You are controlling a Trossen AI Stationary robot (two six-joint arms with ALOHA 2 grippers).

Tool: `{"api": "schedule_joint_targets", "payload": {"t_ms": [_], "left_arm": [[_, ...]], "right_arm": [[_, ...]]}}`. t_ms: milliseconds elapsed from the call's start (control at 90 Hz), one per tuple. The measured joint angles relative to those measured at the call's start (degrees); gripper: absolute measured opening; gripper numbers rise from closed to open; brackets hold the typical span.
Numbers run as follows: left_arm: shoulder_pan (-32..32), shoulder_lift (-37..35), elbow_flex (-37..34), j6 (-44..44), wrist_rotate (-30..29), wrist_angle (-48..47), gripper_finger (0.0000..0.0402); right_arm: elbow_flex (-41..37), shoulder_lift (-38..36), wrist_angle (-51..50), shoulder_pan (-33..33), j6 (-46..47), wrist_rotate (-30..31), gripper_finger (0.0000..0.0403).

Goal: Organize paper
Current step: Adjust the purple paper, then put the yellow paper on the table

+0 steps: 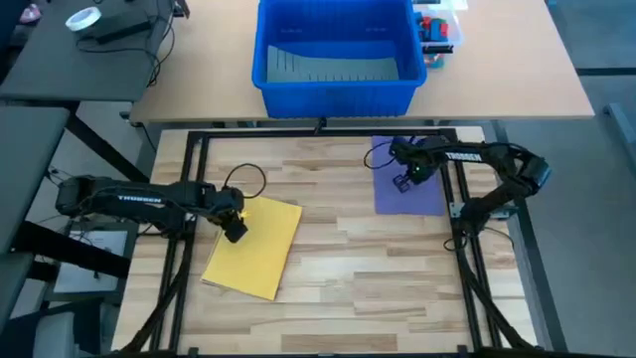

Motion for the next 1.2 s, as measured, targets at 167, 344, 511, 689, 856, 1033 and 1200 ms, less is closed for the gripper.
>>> {"api": "schedule_joint_targets", "payload": {"t_ms": [167,344,511,689,856,1033,1200], "left_arm": [[-0.48,-0.02,5.68,0.15,-0.02,-1.47,0.0000],[-3.14,0.73,3.96,1.03,0.18,4.59,0.0000],[-5.79,2.32,0.58,0.40,0.82,8.99,0.0000],[-7.91,5.25,-1.63,2.28,1.58,11.86,0.0000],[-9.49,9.03,-1.78,4.47,1.58,18.13,0.0000],[-10.15,14.43,-1.73,5.99,1.60,25.32,0.0000],[-10.13,18.58,-1.74,6.43,1.60,29.16,0.0000]], "right_arm": [[1.54,-5.03,12.83,7.83,16.19,-21.43,0.0000],[1.61,-1.33,39.93,21.97,38.28,-25.47,0.0000],[2.26,12.11,61.13,32.47,49.36,-25.00,0.0027],[7.22,25.86,63.67,36.53,55.62,-24.88,0.0091],[12.25,31.37,65.00,37.34,58.49,-24.74,0.0129],[17.31,34.18,64.96,37.32,59.30,-23.75,0.0139],[21.71,37.07,64.64,37.87,60.56,-22.59,0.0139]]}}
